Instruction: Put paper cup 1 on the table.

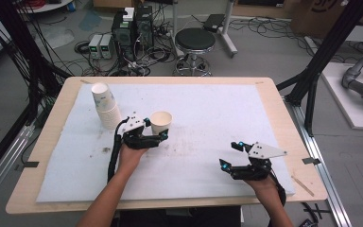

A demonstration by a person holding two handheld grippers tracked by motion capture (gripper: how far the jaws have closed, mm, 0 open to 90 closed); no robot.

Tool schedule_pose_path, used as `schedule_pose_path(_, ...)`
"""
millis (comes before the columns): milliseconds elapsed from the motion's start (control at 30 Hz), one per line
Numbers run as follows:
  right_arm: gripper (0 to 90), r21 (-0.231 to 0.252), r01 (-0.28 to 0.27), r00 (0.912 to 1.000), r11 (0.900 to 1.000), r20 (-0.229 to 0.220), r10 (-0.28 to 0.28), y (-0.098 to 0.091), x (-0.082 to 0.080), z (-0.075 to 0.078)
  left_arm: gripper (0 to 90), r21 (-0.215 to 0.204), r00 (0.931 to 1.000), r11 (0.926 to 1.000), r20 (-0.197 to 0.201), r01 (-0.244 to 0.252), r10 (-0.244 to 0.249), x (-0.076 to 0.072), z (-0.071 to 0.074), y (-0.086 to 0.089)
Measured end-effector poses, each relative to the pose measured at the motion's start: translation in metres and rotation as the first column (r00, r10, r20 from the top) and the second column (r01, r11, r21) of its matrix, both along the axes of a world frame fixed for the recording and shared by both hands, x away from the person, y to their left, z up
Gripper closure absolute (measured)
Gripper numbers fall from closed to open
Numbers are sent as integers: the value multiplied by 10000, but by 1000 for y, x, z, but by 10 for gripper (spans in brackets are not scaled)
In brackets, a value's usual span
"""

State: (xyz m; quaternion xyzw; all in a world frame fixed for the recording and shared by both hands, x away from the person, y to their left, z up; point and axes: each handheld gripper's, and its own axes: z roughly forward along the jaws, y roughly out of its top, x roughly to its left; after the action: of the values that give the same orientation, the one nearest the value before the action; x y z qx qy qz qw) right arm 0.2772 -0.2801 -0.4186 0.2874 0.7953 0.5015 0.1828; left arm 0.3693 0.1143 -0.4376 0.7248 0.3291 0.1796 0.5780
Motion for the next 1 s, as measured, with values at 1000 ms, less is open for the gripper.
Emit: schedule_pose_path(1000, 222, 54, 26, 10000, 10000, 17, -26, -3, -2, 1, 295, 2443, 9911, 9660, -792, -846, 1068, -14, -14, 1)
